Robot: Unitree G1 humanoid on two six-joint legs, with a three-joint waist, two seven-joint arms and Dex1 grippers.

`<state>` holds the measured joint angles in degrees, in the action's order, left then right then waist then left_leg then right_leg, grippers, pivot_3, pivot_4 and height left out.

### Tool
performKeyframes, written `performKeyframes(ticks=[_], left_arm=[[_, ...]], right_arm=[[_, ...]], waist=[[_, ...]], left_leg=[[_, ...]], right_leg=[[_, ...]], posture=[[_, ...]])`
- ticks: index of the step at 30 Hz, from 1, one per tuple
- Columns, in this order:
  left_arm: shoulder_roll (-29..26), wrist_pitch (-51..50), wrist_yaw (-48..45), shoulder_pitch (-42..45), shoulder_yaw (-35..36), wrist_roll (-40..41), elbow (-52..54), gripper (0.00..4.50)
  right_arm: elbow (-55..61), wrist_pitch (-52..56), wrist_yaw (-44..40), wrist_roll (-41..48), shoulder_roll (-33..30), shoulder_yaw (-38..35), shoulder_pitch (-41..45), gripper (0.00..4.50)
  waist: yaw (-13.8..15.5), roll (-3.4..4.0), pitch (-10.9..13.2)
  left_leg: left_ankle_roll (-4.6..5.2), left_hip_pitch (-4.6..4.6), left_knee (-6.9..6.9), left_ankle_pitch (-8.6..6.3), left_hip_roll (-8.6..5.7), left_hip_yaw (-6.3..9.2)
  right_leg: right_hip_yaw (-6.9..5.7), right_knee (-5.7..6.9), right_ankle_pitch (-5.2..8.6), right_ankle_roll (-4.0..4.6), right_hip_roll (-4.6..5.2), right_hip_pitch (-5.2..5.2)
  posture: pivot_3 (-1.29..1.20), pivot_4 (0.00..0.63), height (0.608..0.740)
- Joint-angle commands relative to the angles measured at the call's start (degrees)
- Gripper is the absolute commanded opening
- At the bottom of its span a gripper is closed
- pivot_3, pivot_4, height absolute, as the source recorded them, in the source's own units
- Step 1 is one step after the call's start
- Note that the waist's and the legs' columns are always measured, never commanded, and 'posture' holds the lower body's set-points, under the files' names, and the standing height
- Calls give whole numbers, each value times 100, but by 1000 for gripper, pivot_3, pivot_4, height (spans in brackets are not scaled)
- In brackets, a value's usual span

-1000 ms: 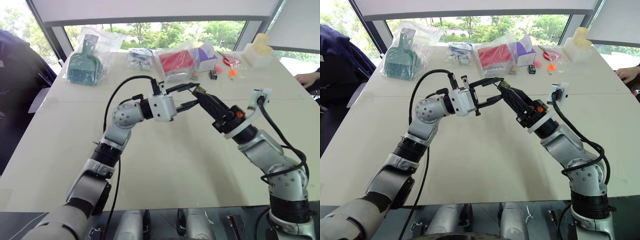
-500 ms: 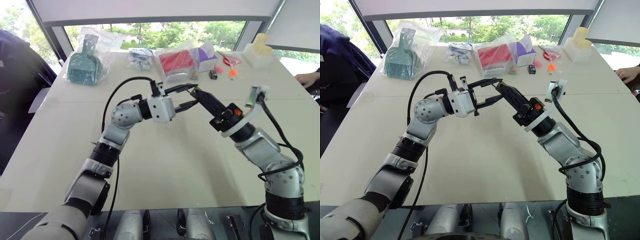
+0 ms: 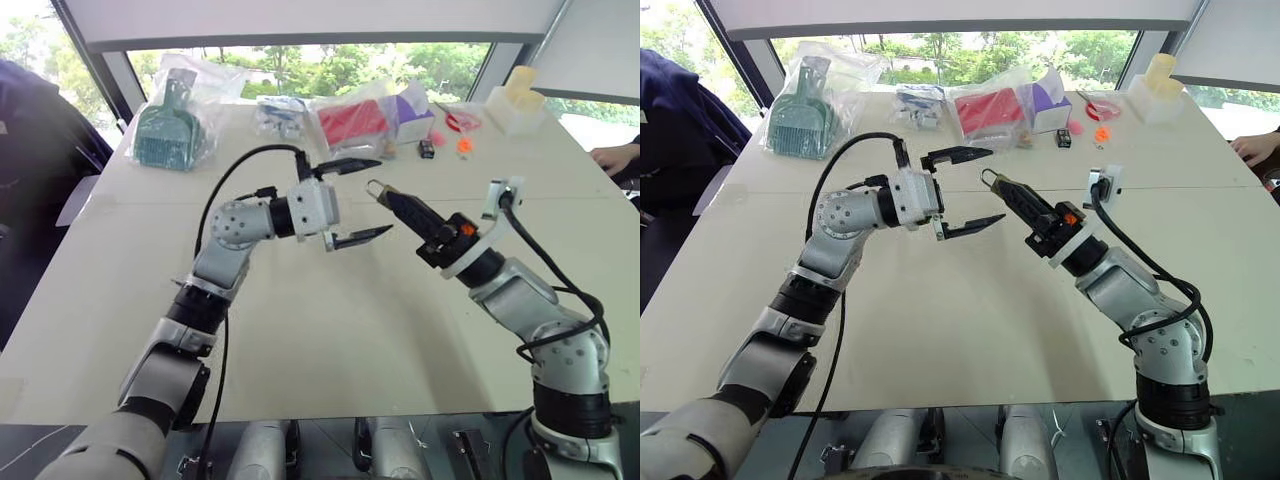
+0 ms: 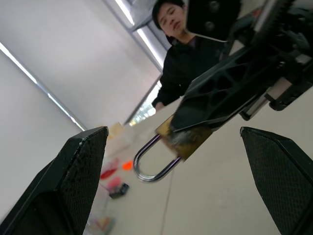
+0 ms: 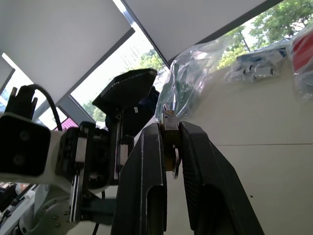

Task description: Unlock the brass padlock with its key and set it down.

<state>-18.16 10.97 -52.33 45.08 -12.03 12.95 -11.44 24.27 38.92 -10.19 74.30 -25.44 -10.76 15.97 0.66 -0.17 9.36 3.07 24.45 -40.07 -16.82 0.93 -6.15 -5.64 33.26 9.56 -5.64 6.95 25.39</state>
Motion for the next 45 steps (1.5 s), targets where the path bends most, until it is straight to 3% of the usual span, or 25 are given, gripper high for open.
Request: performKeyframes(ticks=[1, 23, 45], left_arm=[[-142, -738, 58, 278, 412, 343, 139, 4475], [117, 50, -330, 796, 466, -76, -1125, 4475], [388, 713, -62, 1024, 512, -392, -1789, 4475]], right_arm=[[71, -21, -112, -8, -75, -220, -3, 0], [468, 50, -19, 82, 111, -45, -86, 0], [505, 106, 176, 166, 235, 127, -192, 0]], waist=[[4, 0, 0], [5, 0, 0], [8, 0, 0]], left_leg=[[0, 0, 0, 0, 0, 0], [-1, 0, 0, 0, -1, 0], [-1, 1, 0, 0, -1, 1]], right_leg=[[0, 0, 0, -1, -1, 0], [0, -1, 0, -1, -2, 0], [0, -2, -2, -3, -1, -1]], posture=[[0, 150, 735], [0, 150, 735], [0, 150, 735]])
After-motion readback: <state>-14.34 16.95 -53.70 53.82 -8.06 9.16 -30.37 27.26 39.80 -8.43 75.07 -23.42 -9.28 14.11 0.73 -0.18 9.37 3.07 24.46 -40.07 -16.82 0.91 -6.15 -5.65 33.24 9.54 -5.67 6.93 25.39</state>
